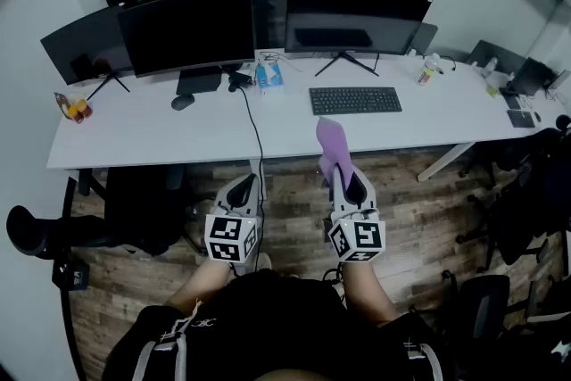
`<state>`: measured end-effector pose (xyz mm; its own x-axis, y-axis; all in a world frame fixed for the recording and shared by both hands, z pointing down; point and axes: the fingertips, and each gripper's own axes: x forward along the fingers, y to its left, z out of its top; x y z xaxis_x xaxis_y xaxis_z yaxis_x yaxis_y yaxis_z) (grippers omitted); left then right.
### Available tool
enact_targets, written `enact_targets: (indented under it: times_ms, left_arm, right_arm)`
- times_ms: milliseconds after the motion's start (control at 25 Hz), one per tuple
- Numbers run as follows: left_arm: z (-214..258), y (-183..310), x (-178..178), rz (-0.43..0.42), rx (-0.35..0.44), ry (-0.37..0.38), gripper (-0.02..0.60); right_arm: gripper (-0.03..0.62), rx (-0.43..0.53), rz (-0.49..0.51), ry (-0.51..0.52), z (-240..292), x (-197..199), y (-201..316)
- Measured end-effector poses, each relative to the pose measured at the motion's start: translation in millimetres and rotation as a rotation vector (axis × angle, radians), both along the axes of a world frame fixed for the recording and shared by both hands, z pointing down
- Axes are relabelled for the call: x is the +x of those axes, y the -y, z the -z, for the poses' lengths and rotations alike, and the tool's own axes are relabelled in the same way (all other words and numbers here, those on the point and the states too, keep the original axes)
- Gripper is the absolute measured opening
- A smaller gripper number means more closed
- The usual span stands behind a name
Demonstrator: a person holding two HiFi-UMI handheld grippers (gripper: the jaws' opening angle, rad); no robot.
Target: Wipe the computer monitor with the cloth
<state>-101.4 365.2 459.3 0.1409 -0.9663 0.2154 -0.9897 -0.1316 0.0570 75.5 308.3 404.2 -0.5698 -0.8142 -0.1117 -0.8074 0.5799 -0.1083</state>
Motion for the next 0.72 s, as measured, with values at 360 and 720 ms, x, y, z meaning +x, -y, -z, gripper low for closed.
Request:
enact_targets:
  times_ms: [360, 720]
  left_arm:
    - [6, -1, 13, 0.016, 0.015, 0.014, 0.014]
    - [-2, -14, 32, 0.037, 0.022, 0.009, 0.014]
  right_arm:
    - [0.091, -0.016, 0.017, 0.026, -1, 12, 0]
    - [0.091, -0.012, 0.065, 0.015, -7, 17, -5]
